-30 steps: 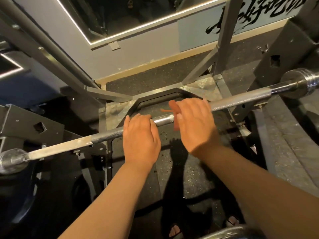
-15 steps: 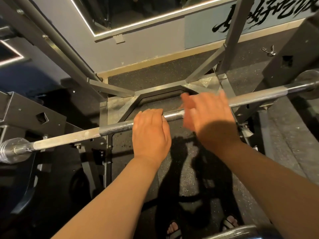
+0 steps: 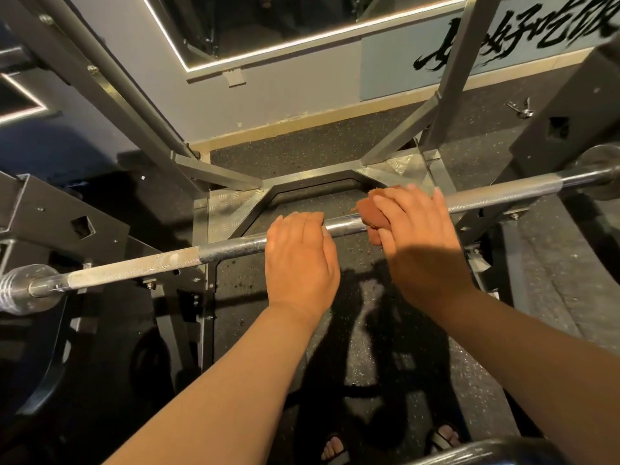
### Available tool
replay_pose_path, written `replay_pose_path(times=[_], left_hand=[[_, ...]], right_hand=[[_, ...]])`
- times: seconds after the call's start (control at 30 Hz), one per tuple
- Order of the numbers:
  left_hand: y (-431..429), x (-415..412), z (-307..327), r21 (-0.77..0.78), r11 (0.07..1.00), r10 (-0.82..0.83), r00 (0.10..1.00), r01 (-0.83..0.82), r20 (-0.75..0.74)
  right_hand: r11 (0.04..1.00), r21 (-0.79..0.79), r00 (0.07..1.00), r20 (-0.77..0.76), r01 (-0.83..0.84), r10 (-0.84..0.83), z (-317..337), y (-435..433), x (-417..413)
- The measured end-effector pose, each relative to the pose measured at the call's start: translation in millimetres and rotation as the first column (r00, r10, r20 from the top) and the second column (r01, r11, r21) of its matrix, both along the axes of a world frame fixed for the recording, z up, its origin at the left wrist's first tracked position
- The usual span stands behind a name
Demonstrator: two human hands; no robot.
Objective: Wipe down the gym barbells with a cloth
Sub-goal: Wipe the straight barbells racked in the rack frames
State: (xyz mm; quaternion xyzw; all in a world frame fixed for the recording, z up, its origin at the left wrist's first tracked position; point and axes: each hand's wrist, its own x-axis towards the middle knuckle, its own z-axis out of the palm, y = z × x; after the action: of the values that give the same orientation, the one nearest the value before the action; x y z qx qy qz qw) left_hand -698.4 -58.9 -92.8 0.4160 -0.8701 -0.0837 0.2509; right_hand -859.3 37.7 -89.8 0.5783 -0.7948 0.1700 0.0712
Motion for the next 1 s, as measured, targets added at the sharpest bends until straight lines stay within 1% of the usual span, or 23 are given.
replay_pose_path(times=[0.03,0.1,0.17,0.2,0.27,0.33,0.4,0.5,0.57,0.6,0.67,0.73,0.8,0.87,0.9,0.93,0.97,1.0], left_hand=[[0,0,0,-0.001,1.0,0.0,1.0,0.0,-0.004],[0,-1,0,0.001,1.0,0.005,1.0,-0.005,0.002],[0,-2,-1,0.001,1.0,0.007,1.0,-0.007,0.009],[0,-2,-1,0.002,1.0,0.007,1.0,-0.007,0.011],[0,-2,-2,0.01,1.0,0.011,1.0,-0.011,0.019],[-1,-2,-2,0.011,1.0,0.015,0.999,-0.016,0.029],[-2,-1,-3,0.011,1.0,0.014,0.999,-0.014,0.038],[-2,0,-2,0.016,1.0,0.001,0.999,-0.001,0.039],[-2,0,-1,0.018,1.0,-0.005,0.999,0.004,0.037],[-1,0,-1,0.022,1.0,-0.004,0.999,0.003,0.036],[-2,0,-2,0.027,1.0,-0.002,1.0,0.001,0.027],[-3,1,-2,0.029,1.0,-0.009,1.0,0.008,0.024],[-3,1,-2,0.03,0.999,-0.017,0.999,0.016,0.038],[-4,1,-2,0.035,0.999,-0.021,0.999,0.019,0.047],[-3,2,-2,0.039,0.999,-0.024,0.999,0.022,0.048],[-3,2,-1,0.037,0.999,-0.026,0.999,0.024,0.046],[-3,2,-1,0.034,0.999,-0.027,0.999,0.026,0.039],[-3,2,-1,0.034,0.999,-0.028,0.999,0.027,0.029]], right_hand=[[0.998,0.028,0.998,0.014,0.053,-0.054,3,-6,4],[0.981,0.141,0.989,0.055,0.13,-0.139,18,-32,13],[0.957,0.239,0.972,0.124,0.164,-0.198,33,-58,15],[0.951,0.255,0.968,0.13,0.175,-0.213,36,-67,15],[0.962,0.211,0.973,0.117,0.172,-0.2,28,-68,20],[0.989,0.072,0.982,0.125,0.132,-0.14,12,-50,31],[0.998,-0.045,0.988,0.151,0.05,-0.042,-1,-29,41],[0.992,-0.12,0.986,0.155,-0.04,0.059,-6,-14,37],[0.996,-0.061,0.99,0.122,-0.061,0.068,1,-22,24],[1.0,-0.013,0.995,0.098,-0.017,0.018,6,-30,18],[0.994,0.039,0.988,0.111,0.105,-0.108,12,-43,16],[0.988,0.011,0.977,0.148,0.155,-0.155,6,-43,28],[0.995,-0.04,0.982,0.171,0.089,-0.081,-7,-28,44],[0.996,-0.083,0.989,0.143,-0.019,0.031,-13,-12,49],[0.996,-0.061,0.993,0.101,-0.058,0.064,-9,-8,42],[0.997,0.003,0.997,0.036,-0.074,0.074,-5,-7,32],[0.995,0.084,0.998,-0.023,-0.058,0.06,0,-8,21],[0.992,0.13,0.998,-0.056,-0.003,0.01,4,-9,10]])
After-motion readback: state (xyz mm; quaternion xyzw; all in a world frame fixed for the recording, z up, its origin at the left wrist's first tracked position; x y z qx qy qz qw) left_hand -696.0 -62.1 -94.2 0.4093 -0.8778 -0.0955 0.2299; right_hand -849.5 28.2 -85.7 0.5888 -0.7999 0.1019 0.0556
